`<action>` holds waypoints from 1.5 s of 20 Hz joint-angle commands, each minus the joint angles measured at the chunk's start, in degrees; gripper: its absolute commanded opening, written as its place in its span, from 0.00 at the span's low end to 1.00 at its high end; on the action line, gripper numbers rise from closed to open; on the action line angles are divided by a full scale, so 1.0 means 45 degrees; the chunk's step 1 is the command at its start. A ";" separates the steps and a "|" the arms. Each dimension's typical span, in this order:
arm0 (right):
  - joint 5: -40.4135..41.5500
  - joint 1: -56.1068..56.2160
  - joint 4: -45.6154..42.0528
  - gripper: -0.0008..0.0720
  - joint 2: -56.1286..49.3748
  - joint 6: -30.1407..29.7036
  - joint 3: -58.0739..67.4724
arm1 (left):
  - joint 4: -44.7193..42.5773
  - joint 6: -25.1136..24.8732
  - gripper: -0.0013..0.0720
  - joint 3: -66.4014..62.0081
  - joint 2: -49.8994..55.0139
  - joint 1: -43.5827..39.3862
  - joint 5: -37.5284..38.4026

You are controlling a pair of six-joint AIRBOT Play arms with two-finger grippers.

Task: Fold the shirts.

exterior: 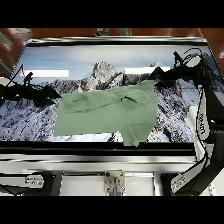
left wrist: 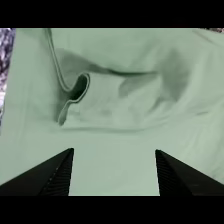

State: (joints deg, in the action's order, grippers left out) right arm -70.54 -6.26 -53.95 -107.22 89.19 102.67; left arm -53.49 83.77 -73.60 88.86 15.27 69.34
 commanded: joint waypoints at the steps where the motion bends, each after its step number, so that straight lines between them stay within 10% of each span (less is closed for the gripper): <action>1: -0.3162 -0.0442 -0.1205 0.94 0.0335 -0.0826 0.0010 | -0.1651 0.0690 0.83 -0.0413 0.0204 0.0733 0.3099; 9: -0.5314 -0.1870 -0.1098 0.93 0.1821 -0.2404 0.0010 | -0.1923 -0.1389 0.83 0.3381 -0.1307 0.3453 0.4007; 25: -0.4483 -0.1107 -0.0452 0.93 0.1812 -0.1705 0.0010 | -0.0952 -0.1943 0.82 0.5576 -0.0189 0.1355 -0.0296; 30: -0.5047 -0.1107 -0.1107 0.93 0.1812 -0.1117 0.0010 | -0.0971 -0.1967 0.10 0.5561 -0.0194 0.0811 -0.0534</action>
State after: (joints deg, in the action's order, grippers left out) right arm -91.15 -11.22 -56.60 -99.09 82.48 102.69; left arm -57.84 75.00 -48.56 87.88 20.08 67.81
